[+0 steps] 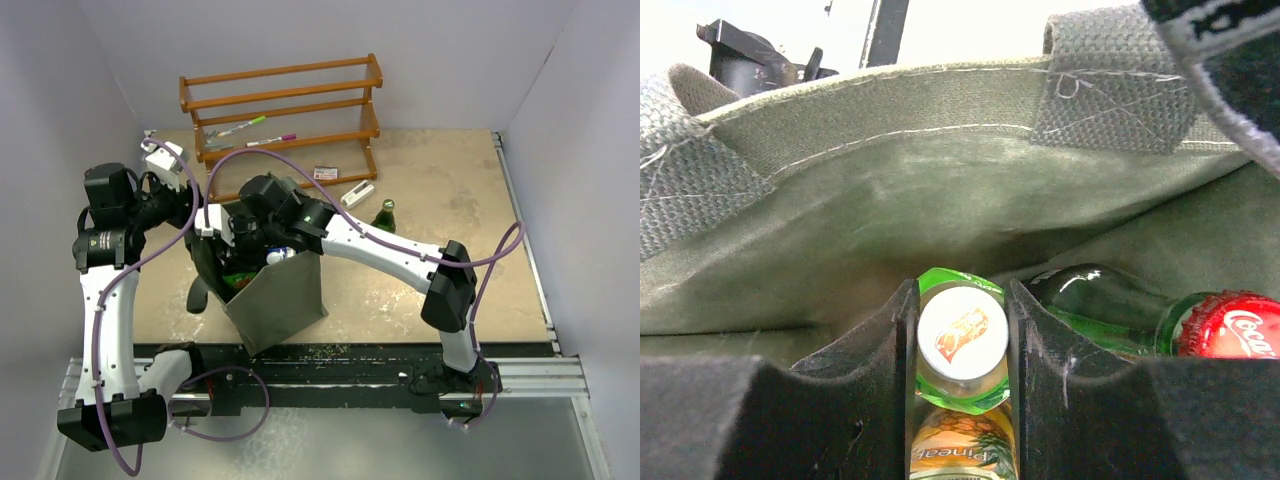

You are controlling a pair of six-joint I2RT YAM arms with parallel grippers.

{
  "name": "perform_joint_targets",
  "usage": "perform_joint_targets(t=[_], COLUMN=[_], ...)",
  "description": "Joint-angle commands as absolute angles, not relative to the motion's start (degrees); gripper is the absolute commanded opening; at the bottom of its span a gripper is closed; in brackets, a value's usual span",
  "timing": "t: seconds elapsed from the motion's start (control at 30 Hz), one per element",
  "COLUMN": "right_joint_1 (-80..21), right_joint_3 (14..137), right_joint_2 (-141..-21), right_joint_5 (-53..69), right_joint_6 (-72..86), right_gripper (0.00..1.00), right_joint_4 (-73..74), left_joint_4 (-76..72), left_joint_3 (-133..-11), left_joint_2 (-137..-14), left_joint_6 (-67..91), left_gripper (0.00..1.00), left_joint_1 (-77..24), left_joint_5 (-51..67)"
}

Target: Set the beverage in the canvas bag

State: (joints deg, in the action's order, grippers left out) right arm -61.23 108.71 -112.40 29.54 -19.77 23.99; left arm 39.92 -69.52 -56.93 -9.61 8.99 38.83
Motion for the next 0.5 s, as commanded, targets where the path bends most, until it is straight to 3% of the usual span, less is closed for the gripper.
perform_joint_targets(t=[0.0,0.47], right_joint_1=[-61.43,-61.28], right_joint_3=[107.81,99.4], right_joint_2=[-107.7,-106.77], right_joint_5=[30.26,29.28], right_joint_6=[-22.41,-22.63], right_gripper=[0.0,0.0], right_joint_4=[16.88,10.4], left_joint_4=[37.71,37.75], left_joint_3=[-69.52,-70.32], left_joint_2=[-55.98,-56.01], left_joint_6=[-10.13,-8.29], left_gripper=[0.63,0.63], left_joint_1=[9.23,10.06], left_joint_5=[40.35,32.04])
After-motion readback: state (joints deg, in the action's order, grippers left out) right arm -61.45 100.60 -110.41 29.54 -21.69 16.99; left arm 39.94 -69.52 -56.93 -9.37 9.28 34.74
